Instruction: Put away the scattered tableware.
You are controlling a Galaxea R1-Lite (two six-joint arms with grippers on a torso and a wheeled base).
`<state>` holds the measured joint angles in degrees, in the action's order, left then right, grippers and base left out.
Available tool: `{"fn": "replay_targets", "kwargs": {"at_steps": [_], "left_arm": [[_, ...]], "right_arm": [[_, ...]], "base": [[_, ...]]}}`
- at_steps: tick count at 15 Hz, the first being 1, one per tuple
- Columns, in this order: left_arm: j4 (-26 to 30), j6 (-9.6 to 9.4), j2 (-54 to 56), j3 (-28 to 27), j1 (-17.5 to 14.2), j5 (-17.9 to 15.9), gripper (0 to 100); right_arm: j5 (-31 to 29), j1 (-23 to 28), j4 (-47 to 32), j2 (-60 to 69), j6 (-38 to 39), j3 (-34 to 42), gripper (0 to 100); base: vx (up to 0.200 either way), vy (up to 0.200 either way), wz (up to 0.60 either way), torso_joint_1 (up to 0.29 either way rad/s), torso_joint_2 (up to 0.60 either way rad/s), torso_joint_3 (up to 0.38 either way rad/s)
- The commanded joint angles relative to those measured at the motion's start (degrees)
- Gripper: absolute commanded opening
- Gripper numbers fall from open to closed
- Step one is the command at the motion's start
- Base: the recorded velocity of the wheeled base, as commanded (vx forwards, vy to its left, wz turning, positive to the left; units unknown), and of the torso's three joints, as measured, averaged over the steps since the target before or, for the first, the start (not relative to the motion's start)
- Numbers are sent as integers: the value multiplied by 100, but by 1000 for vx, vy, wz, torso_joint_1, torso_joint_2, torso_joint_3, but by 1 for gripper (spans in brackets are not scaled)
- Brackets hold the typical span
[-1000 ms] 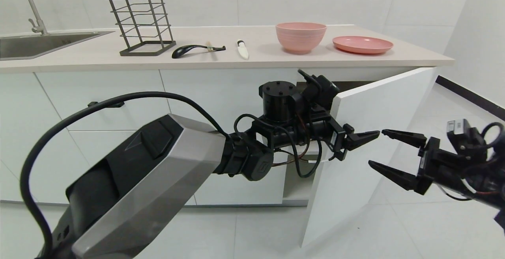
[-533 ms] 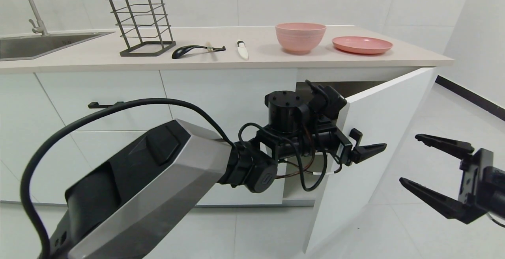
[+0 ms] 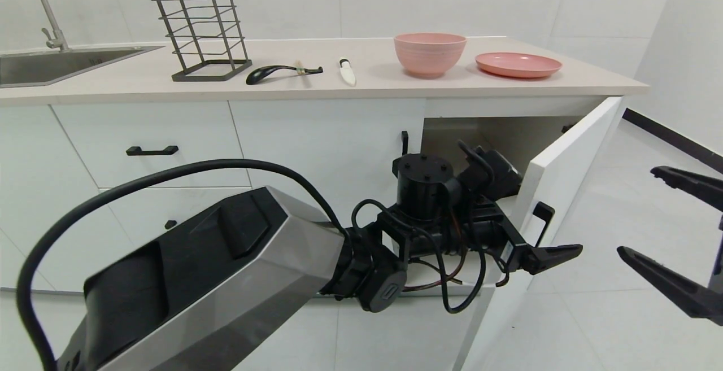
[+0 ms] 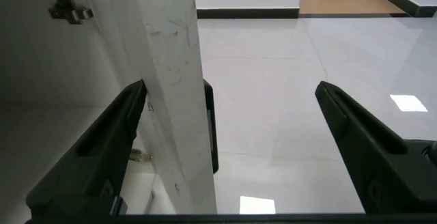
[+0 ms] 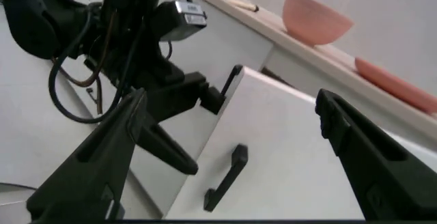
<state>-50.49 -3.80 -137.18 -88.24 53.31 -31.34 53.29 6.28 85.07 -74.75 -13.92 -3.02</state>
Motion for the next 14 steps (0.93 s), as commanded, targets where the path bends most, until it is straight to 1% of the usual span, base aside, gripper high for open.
{"fn": "replay_targets", "kwargs": {"at_steps": [1,5,10,12,13,14], "left_arm": [[-4,2,7,-1,66,5,100],[-13,2,-19,-89,276,-3,100],[-4,-6,-362,-625,549,-21,100],[31,2,-564,-1011,760,-12,100],[66,11,-696,-1187,936,-12,100],[75,73,-854,-1381,1085,-12,100]], "right_arm": [[-11,31,1,303,3,-111,100],[-20,93,1,532,-5,-700,100],[-20,93,10,760,-14,-770,100],[-20,75,10,866,-23,-858,100],[-20,67,10,945,-23,-937,100],[-20,67,10,980,-14,-990,100]], "base": [[0,0,0,0,0,0],[0,0,0,0,0,0],[0,0,0,0,0,0],[0,0,0,0,0,0],[0,0,0,0,0,0],[0,0,0,0,0,0]]}}
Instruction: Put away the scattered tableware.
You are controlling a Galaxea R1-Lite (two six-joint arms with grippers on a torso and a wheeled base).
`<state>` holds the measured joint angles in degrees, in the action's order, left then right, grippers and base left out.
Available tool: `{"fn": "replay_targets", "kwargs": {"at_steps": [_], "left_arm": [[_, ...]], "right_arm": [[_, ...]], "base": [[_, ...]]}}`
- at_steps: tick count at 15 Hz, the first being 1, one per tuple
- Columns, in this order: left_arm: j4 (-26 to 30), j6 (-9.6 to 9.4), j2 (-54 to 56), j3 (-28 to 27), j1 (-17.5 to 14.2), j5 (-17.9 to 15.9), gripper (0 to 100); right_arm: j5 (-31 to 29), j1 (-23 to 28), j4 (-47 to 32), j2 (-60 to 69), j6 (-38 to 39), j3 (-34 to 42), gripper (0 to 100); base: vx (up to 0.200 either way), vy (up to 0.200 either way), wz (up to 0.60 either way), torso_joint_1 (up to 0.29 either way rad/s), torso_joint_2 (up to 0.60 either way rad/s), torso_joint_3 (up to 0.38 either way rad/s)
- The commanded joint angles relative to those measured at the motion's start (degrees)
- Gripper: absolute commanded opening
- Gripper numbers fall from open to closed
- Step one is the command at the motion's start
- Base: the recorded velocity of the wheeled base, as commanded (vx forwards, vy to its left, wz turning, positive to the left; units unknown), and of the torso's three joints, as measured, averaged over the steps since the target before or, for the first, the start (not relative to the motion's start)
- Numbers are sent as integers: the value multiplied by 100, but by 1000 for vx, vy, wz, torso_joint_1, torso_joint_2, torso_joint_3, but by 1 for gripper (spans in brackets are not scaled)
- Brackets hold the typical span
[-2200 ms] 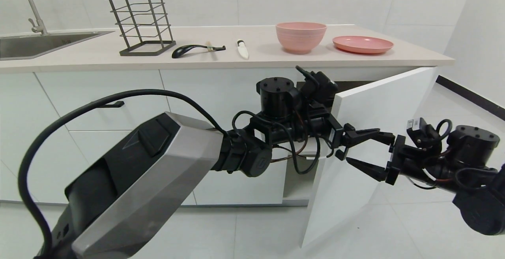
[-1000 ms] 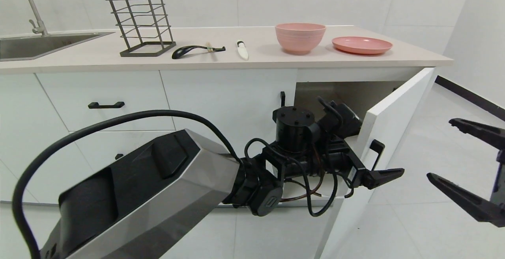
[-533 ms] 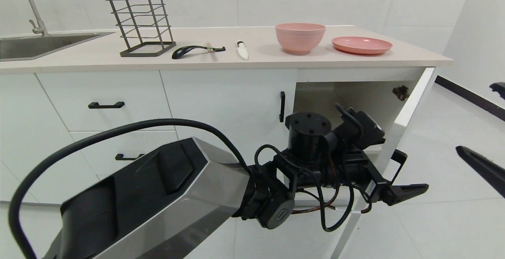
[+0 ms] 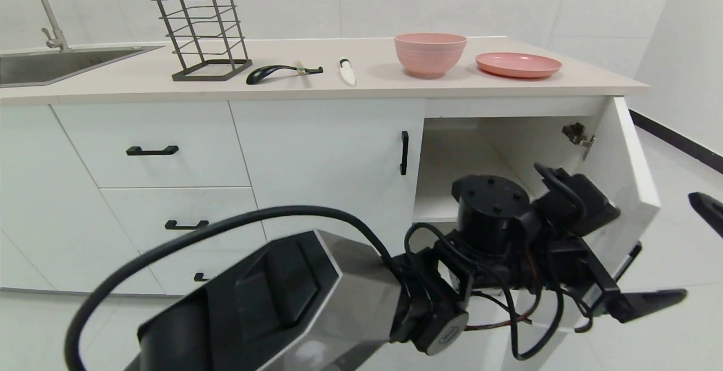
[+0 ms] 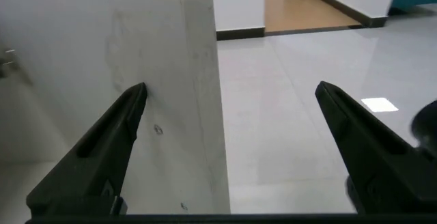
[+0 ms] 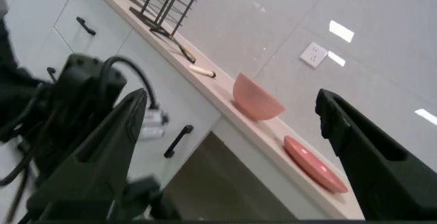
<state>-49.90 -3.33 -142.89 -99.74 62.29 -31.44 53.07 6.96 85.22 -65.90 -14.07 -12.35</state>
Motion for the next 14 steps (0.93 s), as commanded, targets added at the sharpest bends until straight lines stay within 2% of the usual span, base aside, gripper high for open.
{"fn": "replay_targets", "kwargs": {"at_steps": [1,2,3,4,5,7,8,9,10,11,12,13,14], "left_arm": [[15,166,-583,-625,442,-3,100],[15,333,-934,-1126,679,33,100],[33,456,-1224,-1485,749,50,100],[33,456,-1224,-1485,749,50,100],[-11,684,-1233,-1485,556,129,100],[-222,728,-969,-1485,81,437,100],[-460,728,-706,-1485,-279,463,100],[-521,728,-380,-1355,-499,472,100],[-556,728,-29,-1003,-657,481,100],[-644,728,973,210,-877,472,100],[-662,720,1667,1168,-947,463,100],[-662,702,2019,1669,-991,472,100],[-750,658,2880,2969,-1123,472,100]], "right_arm": [[2,7,-6,157,-8,-75,100],[2,7,-6,218,-8,-75,100],[2,16,-6,288,-17,-75,100],[2,16,-6,288,-17,-75,100],[2,25,-6,420,-17,-31,100],[2,16,-15,561,-26,-31,100],[2,-2,-23,614,-26,4,100],[2,-19,-23,622,-26,31,100],[2,-28,-23,666,-26,66,100],[2,-37,-15,710,-26,136,100],[2,-37,-23,710,-61,171,100],[2,-46,-23,710,-79,189,100],[2,-90,-23,719,-87,374,100]], "base": [[0,0,0,0,0,0],[0,0,0,0,0,0],[0,0,0,0,0,0],[0,0,0,0,0,0],[0,0,0,0,0,0],[0,0,0,0,0,0],[0,0,0,0,0,0],[0,0,0,0,0,0],[0,0,0,0,0,0],[0,0,0,0,0,0],[0,0,0,0,0,0],[0,0,0,0,0,0],[0,0,0,0,0,0]]}}
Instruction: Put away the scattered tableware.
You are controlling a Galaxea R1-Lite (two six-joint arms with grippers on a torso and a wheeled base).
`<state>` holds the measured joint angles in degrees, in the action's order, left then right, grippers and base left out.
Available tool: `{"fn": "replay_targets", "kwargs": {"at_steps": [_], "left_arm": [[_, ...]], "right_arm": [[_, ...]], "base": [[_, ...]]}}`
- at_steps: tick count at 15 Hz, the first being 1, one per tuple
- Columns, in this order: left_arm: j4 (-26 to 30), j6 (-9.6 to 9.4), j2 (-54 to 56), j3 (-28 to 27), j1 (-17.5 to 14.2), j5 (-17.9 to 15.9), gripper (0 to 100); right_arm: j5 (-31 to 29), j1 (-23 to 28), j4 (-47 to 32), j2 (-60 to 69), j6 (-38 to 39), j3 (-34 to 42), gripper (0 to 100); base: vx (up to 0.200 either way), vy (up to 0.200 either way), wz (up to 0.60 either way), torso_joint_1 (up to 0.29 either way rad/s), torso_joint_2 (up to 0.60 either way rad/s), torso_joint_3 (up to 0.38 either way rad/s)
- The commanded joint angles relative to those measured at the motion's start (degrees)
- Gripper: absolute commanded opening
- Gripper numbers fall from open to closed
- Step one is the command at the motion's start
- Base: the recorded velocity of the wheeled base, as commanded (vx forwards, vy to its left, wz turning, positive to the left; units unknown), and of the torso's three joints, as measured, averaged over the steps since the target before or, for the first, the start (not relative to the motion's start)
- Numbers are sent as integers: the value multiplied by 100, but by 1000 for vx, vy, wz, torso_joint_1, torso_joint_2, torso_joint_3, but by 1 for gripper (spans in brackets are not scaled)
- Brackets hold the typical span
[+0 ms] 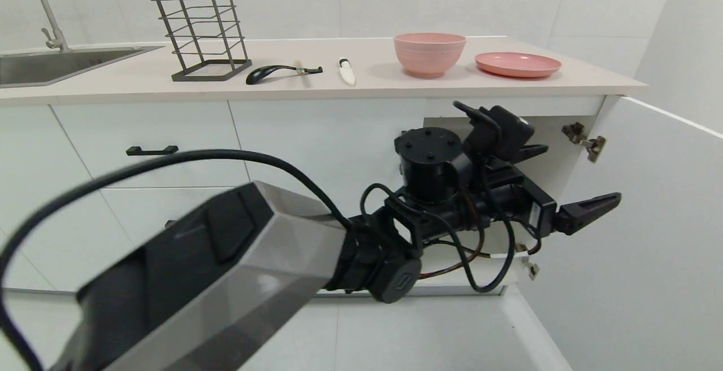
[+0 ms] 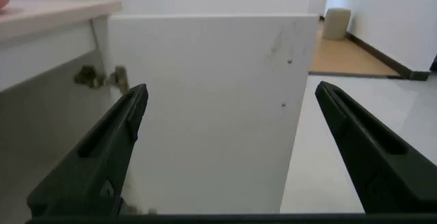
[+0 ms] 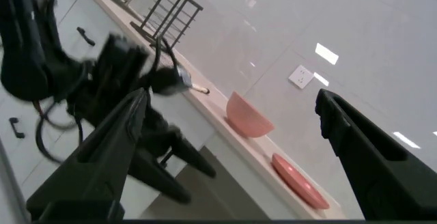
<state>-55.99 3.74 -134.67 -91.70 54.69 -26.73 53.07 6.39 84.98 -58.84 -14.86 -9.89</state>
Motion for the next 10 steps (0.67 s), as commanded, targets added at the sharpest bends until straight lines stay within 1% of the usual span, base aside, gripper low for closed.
{"fn": "replay_targets", "kwargs": {"at_steps": [1,2,3,4,5,6,7,8,10], "left_arm": [[-316,-102,2648,3000,-529,10,100],[-509,-190,3069,3562,-705,19,100],[-755,-330,3491,4142,-960,19,100],[-1081,-489,4115,4969,-1408,10,100],[-1291,-489,4537,5619,-1645,10,100],[-1423,-462,4819,6067,-1786,10,100],[-1617,-453,5460,6955,-2146,2,100],[-1634,-453,5900,7386,-2331,2,100],[-1608,-453,6708,7939,-2735,2,100]], "right_arm": [[2,-59,10,57,-8,329,100],[2,-120,1,145,-17,505,100],[2,-208,1,207,-17,628,100],[2,-296,-25,374,-43,725,100],[2,-349,-43,488,-52,769,100],[2,-384,-52,532,-52,822,100],[2,-472,-52,637,-61,971,100],[2,-507,-105,725,-52,989,100],[2,-516,-438,1112,-43,989,100]], "base": [[0,0,0,0,0,0],[0,0,0,0,0,0],[0,0,0,0,0,0],[0,0,0,0,0,0],[0,0,0,0,0,0],[0,0,0,0,0,0],[0,0,0,0,0,0],[0,0,0,0,0,0],[0,0,0,0,0,0]]}}
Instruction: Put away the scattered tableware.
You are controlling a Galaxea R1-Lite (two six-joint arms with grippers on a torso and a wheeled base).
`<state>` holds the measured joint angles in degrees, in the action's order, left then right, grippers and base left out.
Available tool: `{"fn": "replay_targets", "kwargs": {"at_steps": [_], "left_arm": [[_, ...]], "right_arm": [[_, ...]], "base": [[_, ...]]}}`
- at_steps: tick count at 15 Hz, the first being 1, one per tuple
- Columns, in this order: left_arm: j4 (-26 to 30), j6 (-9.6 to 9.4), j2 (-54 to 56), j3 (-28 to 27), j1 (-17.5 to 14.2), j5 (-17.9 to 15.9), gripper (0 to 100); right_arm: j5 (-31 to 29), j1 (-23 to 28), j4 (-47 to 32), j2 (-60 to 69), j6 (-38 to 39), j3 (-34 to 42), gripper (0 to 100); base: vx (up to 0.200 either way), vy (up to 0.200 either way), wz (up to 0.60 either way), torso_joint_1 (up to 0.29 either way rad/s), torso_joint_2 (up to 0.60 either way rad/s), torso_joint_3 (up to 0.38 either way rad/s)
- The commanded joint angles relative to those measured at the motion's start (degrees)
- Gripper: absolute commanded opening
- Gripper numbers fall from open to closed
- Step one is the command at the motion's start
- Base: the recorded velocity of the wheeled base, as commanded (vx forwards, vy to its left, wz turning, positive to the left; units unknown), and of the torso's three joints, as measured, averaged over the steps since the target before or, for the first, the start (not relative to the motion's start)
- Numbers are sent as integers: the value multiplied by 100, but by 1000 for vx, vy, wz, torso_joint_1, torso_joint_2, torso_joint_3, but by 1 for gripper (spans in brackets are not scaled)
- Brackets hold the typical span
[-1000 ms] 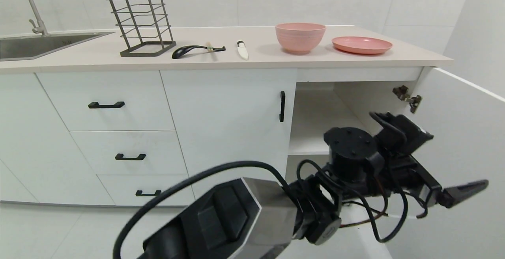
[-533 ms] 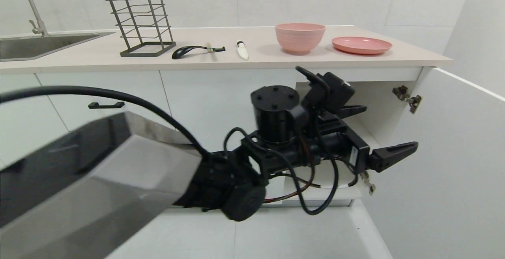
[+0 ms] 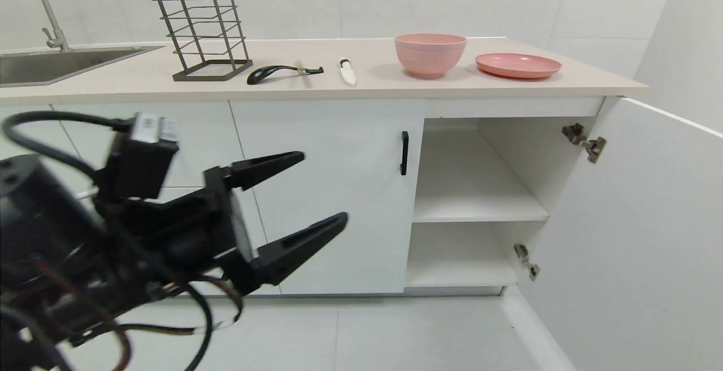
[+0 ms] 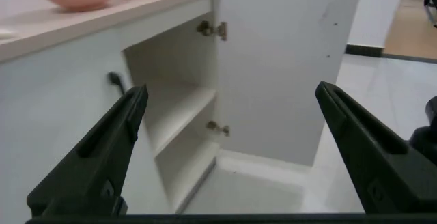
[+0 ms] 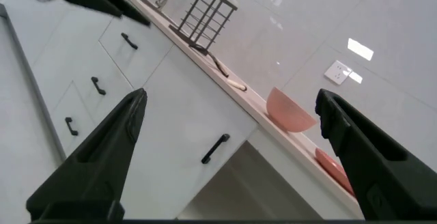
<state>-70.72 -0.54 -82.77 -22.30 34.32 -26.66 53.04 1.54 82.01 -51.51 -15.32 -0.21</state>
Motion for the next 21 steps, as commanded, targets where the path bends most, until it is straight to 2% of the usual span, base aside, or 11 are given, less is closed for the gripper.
{"fn": "replay_targets", "kwargs": {"at_steps": [1,4,5,8,11,13,15,18,19,20,21], "left_arm": [[-100,-25,1958,1245,-980,-6,100],[93,10,3224,2045,-1973,-6,100],[577,54,3892,2186,-2307,-6,100],[2493,150,5377,2001,-2685,3,100],[4532,142,6748,1764,-3221,-15,100],[5384,142,7425,1843,-3467,-15,100],[5938,89,7908,2054,-3634,12,100],[6720,-245,7908,2230,-3643,926,100],[6747,-307,7908,2221,-3643,1102,100],[6729,-439,7908,2230,-3643,1805,100],[6993,-447,7908,2230,-3634,2174,100]], "right_arm": [[4,-39,-475,721,3,21,100],[-13,-215,-1916,2074,29,21,100],[-39,-241,-2787,2848,29,21,100],[-303,-426,-4817,4623,56,21,100],[-1033,-426,-5063,4685,240,21,100],[-2509,-426,-5933,4685,697,21,100],[-3318,-400,-6557,4685,1234,21,100],[-3740,-136,-8042,5151,1778,3,100],[-3766,-136,-7937,5063,1770,12,100],[-4311,-136,-7875,5063,1691,21,100],[-4891,-136,-7928,5063,1550,21,100]], "base": [[0,0,0,0,0,0],[0,0,0,0,0,0],[0,0,0,0,0,0],[0,0,0,0,0,0],[0,0,0,0,0,0],[0,0,0,0,0,0],[0,0,0,0,0,0],[0,0,0,0,0,0],[0,0,0,0,0,0],[0,0,0,0,0,0],[0,0,0,0,0,0]]}}
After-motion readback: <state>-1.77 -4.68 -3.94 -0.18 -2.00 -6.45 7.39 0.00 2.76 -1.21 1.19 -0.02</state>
